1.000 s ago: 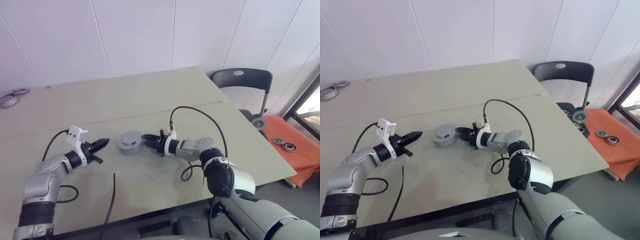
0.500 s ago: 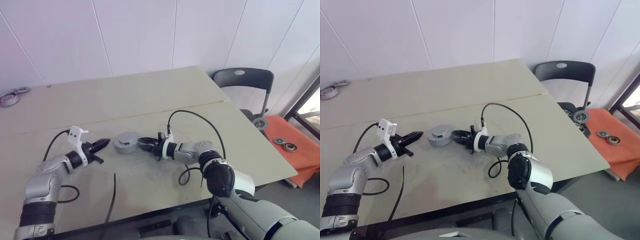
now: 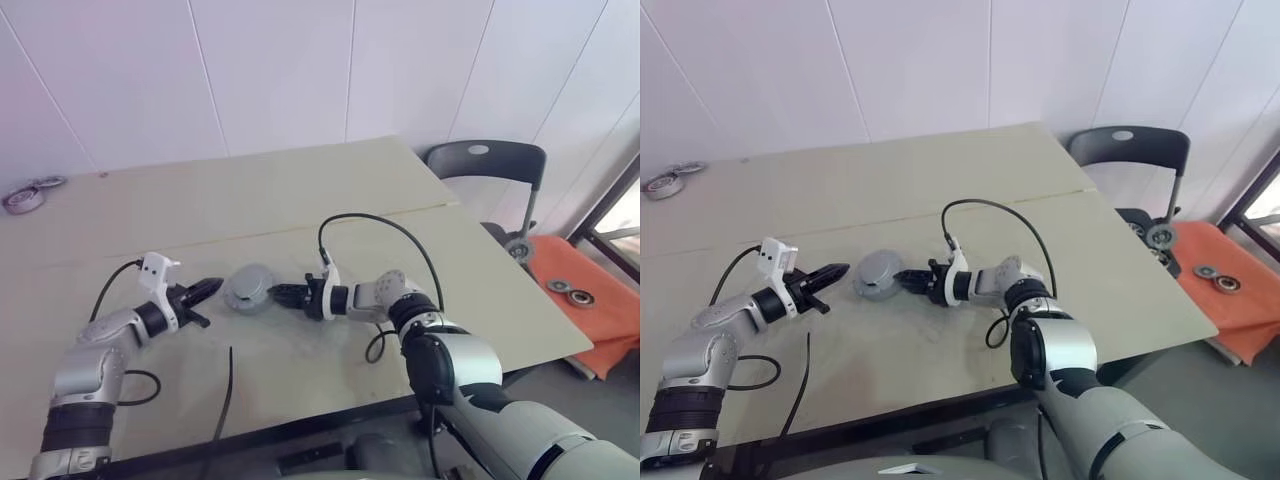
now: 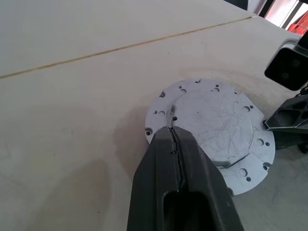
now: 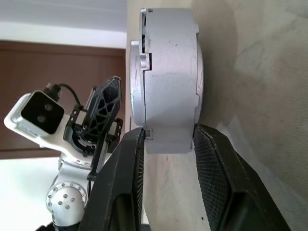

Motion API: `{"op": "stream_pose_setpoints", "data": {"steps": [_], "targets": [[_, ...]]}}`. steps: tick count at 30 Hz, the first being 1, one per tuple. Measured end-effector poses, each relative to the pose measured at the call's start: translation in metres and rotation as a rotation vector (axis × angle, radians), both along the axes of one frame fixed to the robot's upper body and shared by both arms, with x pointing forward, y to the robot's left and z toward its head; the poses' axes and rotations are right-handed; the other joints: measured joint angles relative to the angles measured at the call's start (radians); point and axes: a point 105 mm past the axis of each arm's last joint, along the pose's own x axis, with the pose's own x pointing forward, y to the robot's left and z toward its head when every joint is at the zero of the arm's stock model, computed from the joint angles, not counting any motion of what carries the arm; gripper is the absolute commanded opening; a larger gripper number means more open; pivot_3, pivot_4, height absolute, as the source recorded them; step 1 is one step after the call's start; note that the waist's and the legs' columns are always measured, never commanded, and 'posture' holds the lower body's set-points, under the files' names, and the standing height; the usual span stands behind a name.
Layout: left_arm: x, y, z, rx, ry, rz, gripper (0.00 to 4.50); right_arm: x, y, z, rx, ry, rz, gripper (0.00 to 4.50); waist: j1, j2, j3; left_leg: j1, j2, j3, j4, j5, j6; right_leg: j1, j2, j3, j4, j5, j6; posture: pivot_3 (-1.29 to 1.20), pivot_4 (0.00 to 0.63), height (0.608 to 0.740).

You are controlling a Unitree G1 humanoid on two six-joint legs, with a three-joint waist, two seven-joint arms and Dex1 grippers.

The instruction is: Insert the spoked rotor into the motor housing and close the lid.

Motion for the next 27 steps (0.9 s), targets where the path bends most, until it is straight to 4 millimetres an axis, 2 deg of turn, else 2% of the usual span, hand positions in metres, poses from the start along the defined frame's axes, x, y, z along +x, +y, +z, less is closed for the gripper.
{"op": "stream_pose_setpoints", "data": {"steps": [17, 21, 27], "targets": [[0.003, -0.005, 0.001, -0.014, -0.008, -0.006, 0.00, 0.005, -0.005, -0.003, -0.003, 0.024, -0.059, 1.41, 0.014, 0.000, -0.001, 0.001, 0.000, 0.000, 0.001, 0.001, -0.001, 0.002, 0.001, 0.000, 0.001, 0.002, -0.002, 0.00, 0.000, 0.740], [0.010, -0.019, 0.011, -0.074, -0.038, -0.037, 0.00, 0.006, -0.006, -0.003, -0.004, 0.023, -0.060, 1.41, 0.014, 0.000, -0.001, 0.001, 0.000, 0.000, 0.003, 0.001, -0.001, 0.002, 0.001, 0.000, 0.001, 0.002, -0.002, 0.00, 0.000, 0.740], [0.031, -0.040, 0.045, -0.135, -0.140, -0.095, 0.00, 0.005, -0.005, -0.003, -0.004, 0.022, -0.058, 1.41, 0.013, -0.002, -0.002, 0.000, 0.000, 0.000, 0.004, 0.001, -0.001, 0.002, 0.001, 0.000, 0.000, 0.003, 0.000, 0.00, 0.000, 0.740]]}}
